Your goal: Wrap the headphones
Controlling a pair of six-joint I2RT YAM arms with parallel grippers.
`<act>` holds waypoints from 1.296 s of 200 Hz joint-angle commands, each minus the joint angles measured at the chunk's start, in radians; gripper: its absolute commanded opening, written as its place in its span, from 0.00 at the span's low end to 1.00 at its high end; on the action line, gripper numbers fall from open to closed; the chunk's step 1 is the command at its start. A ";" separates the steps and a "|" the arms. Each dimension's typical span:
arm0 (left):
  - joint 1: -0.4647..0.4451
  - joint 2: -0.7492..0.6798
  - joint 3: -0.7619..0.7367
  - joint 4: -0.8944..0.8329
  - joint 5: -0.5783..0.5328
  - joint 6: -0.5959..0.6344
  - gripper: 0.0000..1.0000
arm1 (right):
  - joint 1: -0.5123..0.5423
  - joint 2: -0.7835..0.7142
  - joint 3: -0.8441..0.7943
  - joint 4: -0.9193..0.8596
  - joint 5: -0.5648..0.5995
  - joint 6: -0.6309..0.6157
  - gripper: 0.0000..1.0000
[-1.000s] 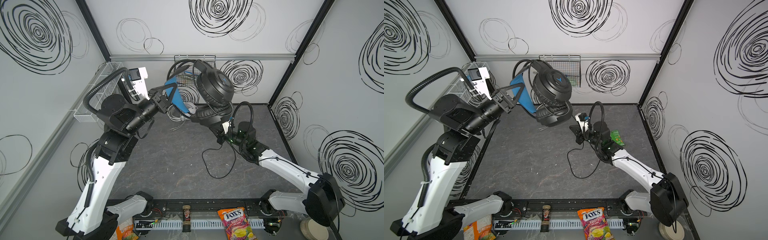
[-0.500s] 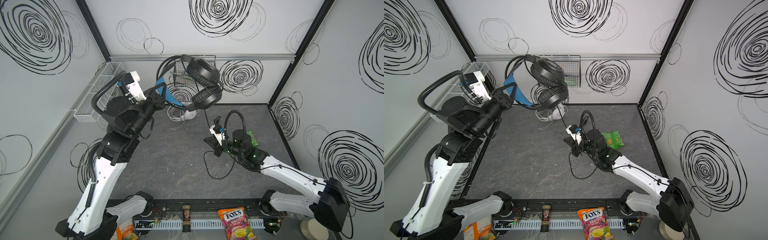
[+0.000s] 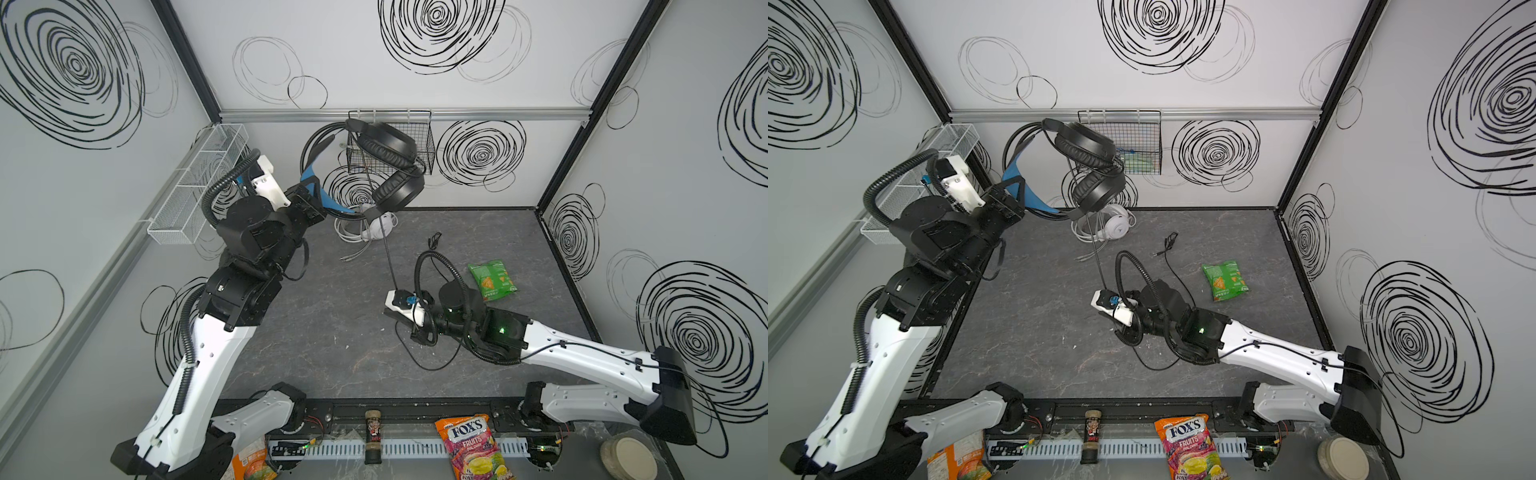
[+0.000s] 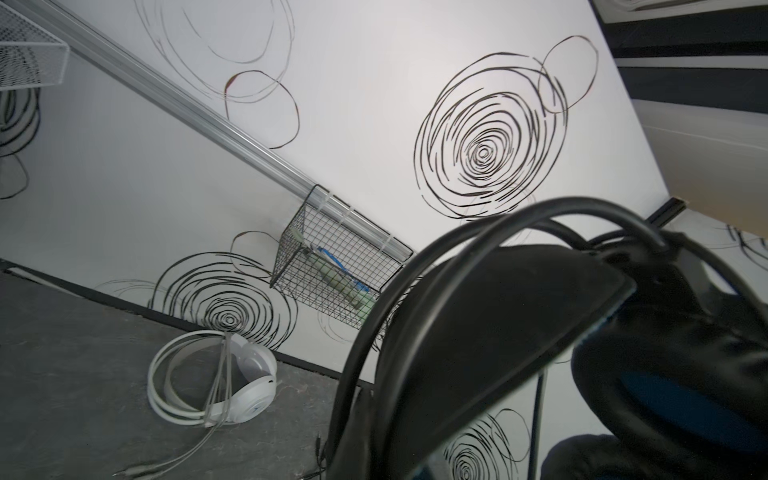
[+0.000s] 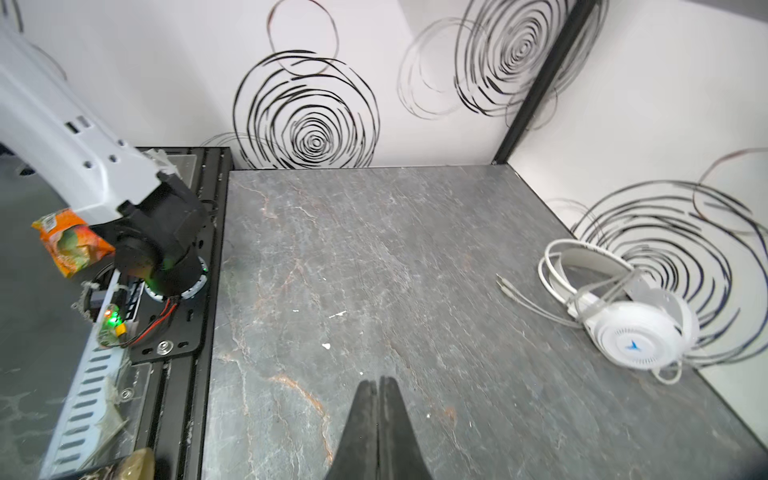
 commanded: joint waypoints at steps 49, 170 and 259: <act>-0.036 -0.042 -0.110 0.014 -0.323 0.217 0.00 | 0.153 0.047 0.198 -0.167 0.215 -0.195 0.00; -0.240 -0.031 -0.194 -0.103 -0.575 0.626 0.00 | 0.088 0.103 0.351 -0.114 0.454 -0.548 0.01; -0.313 -0.028 -0.211 -0.209 -0.204 0.637 0.00 | -0.043 0.118 0.404 -0.066 0.452 -0.723 0.11</act>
